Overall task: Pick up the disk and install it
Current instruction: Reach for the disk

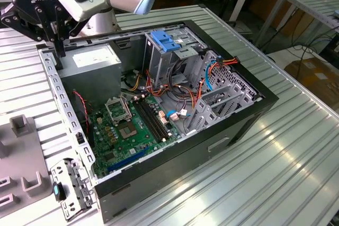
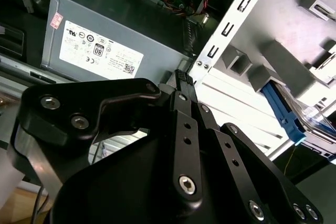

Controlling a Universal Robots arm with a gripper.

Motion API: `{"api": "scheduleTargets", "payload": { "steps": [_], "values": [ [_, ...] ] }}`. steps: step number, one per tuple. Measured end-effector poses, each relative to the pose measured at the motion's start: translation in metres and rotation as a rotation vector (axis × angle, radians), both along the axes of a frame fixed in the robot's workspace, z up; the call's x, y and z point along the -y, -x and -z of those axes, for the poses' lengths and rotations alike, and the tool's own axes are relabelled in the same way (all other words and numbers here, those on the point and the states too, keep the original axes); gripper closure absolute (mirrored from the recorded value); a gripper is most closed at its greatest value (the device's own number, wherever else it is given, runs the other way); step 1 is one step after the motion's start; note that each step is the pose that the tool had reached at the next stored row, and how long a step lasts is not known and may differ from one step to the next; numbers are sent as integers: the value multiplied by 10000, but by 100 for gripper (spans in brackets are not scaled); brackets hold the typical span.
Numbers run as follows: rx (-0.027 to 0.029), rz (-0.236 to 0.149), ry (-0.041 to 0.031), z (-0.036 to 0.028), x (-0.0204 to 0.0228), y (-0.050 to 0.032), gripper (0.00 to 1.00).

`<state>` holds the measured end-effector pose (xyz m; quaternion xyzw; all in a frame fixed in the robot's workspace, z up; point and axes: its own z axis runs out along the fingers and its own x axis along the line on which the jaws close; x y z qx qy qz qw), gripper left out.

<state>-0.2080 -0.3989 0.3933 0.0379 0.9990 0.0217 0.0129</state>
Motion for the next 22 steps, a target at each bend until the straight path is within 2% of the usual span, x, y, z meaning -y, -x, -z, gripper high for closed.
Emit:
{"api": "scheduleTargets", "payload": {
  "steps": [22],
  "values": [
    [0,0,0,0,0,256,89]
  ]
}}
